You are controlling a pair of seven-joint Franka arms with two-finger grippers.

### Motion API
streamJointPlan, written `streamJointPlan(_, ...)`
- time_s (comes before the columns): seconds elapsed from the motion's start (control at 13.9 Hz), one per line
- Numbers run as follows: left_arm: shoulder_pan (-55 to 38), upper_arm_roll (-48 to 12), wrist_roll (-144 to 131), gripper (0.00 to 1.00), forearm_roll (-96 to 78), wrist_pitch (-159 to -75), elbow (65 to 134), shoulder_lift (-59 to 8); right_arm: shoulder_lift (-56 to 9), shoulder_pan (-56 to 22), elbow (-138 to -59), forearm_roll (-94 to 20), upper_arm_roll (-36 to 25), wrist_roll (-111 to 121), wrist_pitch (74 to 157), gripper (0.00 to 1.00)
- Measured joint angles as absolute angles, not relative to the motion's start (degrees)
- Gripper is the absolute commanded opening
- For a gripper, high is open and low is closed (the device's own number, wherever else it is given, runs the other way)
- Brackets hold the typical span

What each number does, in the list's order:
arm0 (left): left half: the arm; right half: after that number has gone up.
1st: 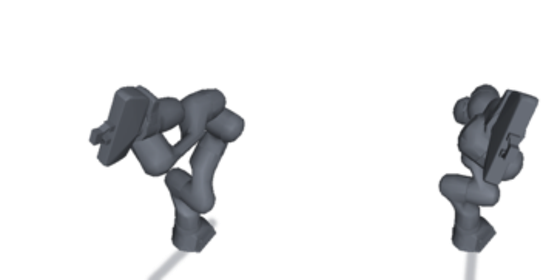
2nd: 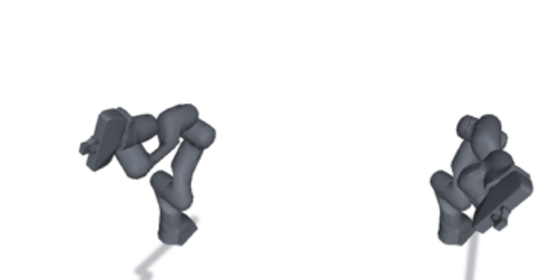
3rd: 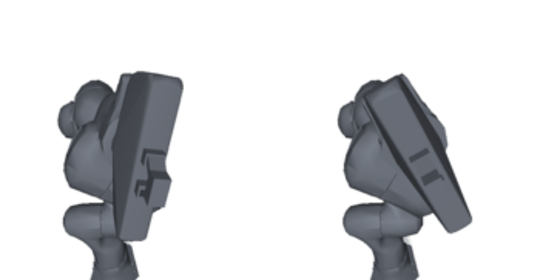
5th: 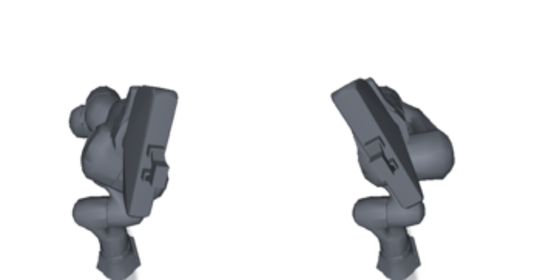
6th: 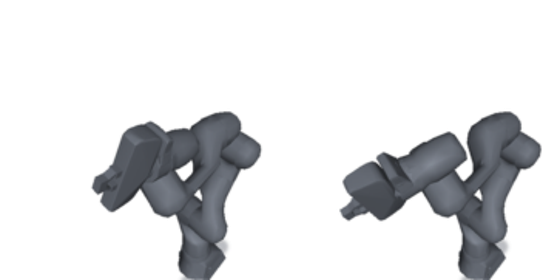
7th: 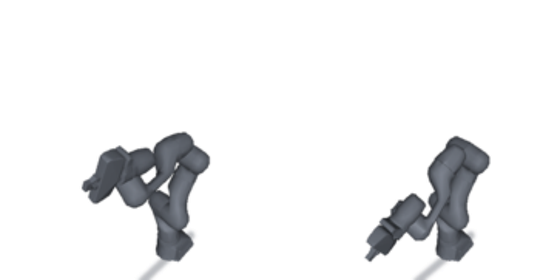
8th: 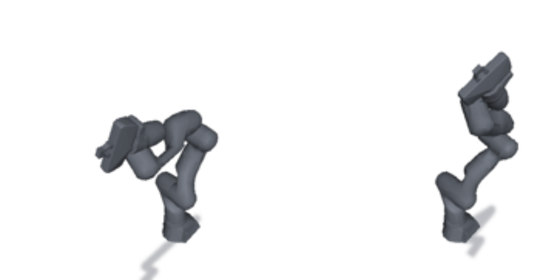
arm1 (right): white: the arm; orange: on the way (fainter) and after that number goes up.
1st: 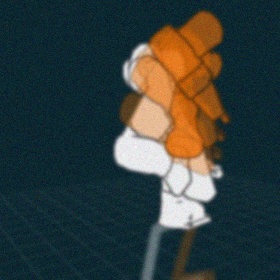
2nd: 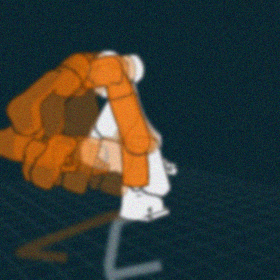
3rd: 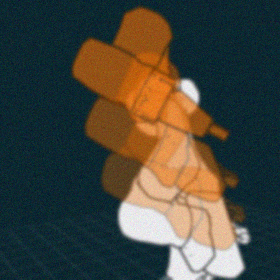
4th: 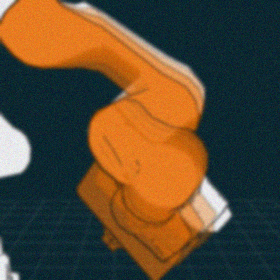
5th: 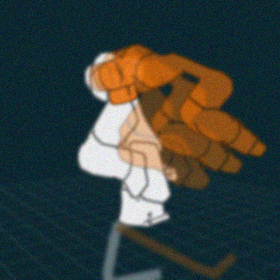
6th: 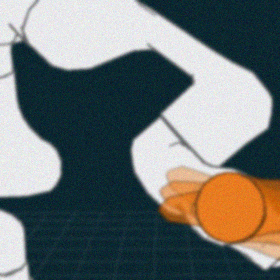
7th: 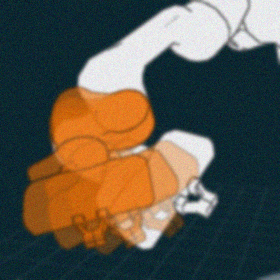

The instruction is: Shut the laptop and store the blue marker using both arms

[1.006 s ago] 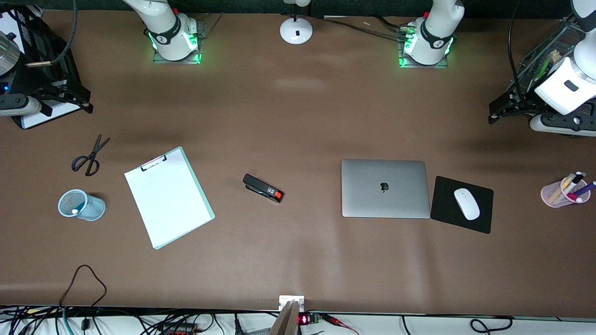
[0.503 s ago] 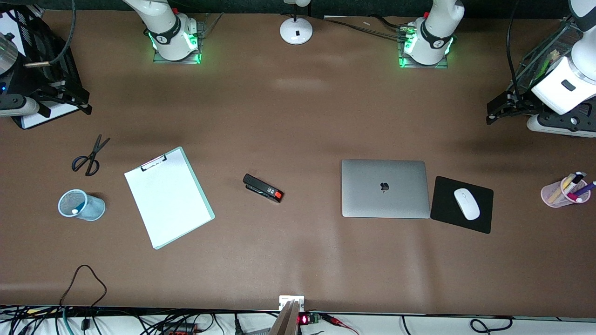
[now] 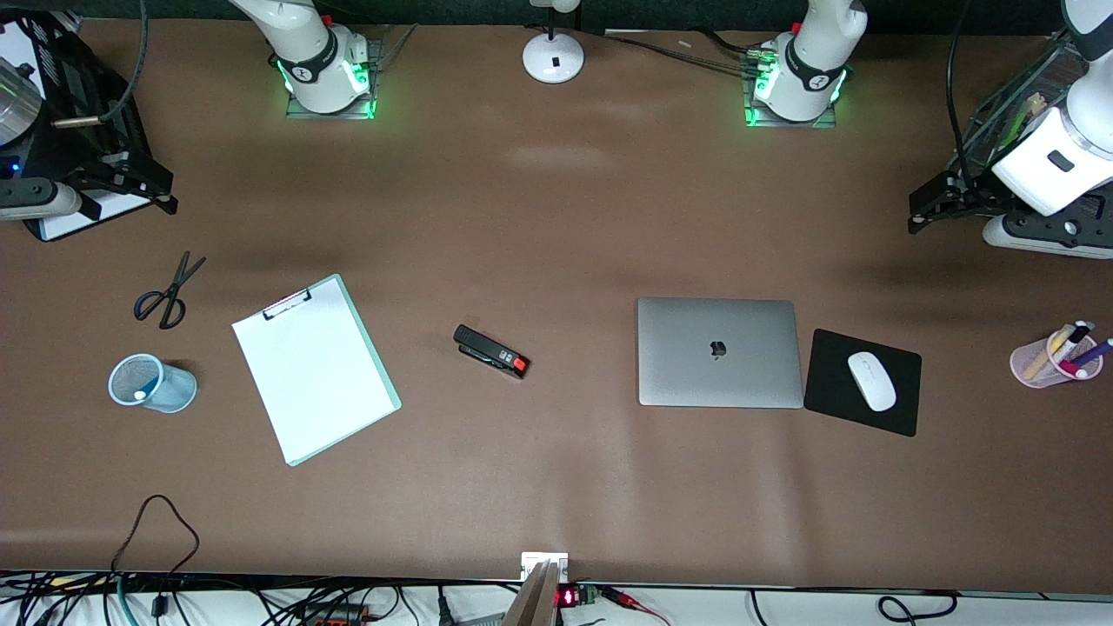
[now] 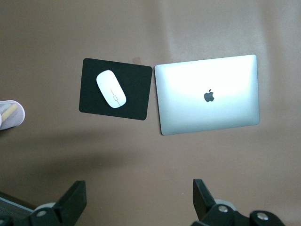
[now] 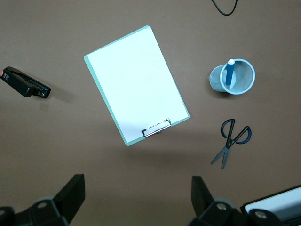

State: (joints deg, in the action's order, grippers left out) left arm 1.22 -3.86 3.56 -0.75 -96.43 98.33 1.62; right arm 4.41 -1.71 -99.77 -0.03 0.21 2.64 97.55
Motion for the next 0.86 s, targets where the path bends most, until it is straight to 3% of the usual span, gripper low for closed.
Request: streamJointPlan(0.86,1.47,-3.78,3.57,1.0,-0.75,-96.43,98.33,1.55,4.16,-2.04,-99.63,-0.03,0.34,1.56,97.54,1.0)
